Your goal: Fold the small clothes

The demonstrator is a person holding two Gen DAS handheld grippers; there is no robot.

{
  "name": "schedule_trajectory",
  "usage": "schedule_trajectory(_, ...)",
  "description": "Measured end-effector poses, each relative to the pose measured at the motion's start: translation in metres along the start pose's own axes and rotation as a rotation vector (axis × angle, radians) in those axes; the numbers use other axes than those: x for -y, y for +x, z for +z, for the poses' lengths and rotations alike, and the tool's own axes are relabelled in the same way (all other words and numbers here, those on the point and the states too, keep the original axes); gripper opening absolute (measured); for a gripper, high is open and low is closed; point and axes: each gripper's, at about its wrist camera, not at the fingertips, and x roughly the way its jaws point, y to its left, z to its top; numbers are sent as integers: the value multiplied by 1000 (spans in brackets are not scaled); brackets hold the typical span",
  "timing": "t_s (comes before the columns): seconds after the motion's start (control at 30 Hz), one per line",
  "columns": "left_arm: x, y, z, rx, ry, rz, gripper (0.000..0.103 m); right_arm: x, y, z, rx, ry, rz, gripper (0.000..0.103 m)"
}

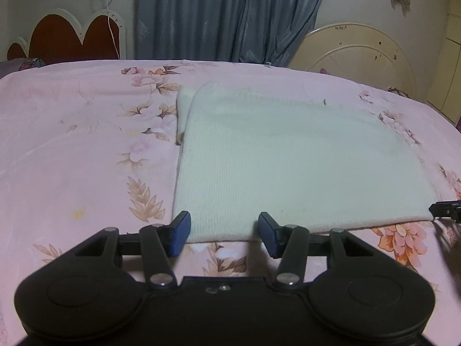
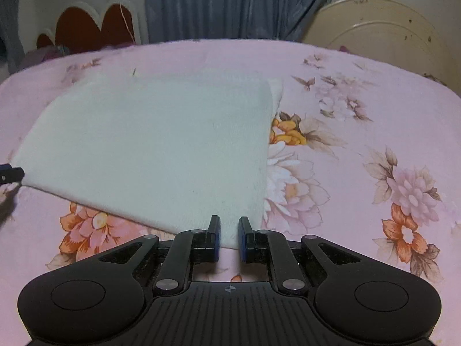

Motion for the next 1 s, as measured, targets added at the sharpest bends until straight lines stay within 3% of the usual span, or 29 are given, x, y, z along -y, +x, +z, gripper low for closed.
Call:
schedule_trajectory(0.13,-1,-4,2,-12,-11,3,53,0,-1,0,1,10,3,11)
schedule_trajectory(0.23,-4,-22,3,11,-61,22,68,1,-14,2,35,33,-5,13)
schedule_trajectory(0.27,-7,-27,1,21,-85,1,69,3,-18,2,52,35,-1,28)
schedule_trajectory(0.3,-10,-30,-1,16,-113,-23,69,3,-24,1,77,42,7,55)
schedule_trajectory(0.37,-15,-33,-7,1,-179,-48,68,5,-32,1,111,58,25,62)
schedule_trajectory(0.43,-19,-33,-14,-6,-259,-91,66,6,-38,3,130,70,34,61)
schedule_trajectory(0.47,-23,-31,-17,-11,-315,-119,66,6,-41,4,138,73,40,50)
schedule_trajectory(0.5,-27,-28,-20,-11,-375,-147,66,6,-42,5,136,80,53,31)
schedule_trajectory(0.53,-32,-25,-23,-6,-443,-175,66,6,-42,6,131,90,61,26)
schedule_trajectory(0.67,-49,-12,-32,37,-698,-260,65,6,-38,12,132,116,84,18)
schedule_trajectory(0.73,-50,-4,-32,64,-746,-259,63,0,-34,20,132,112,98,17)
schedule_trajectory(0.8,-49,4,-29,95,-773,-253,63,-8,-28,31,134,101,122,8)
schedule_trajectory(1.0,-41,30,-12,169,-787,-222,63,-43,17,80,134,74,193,7)
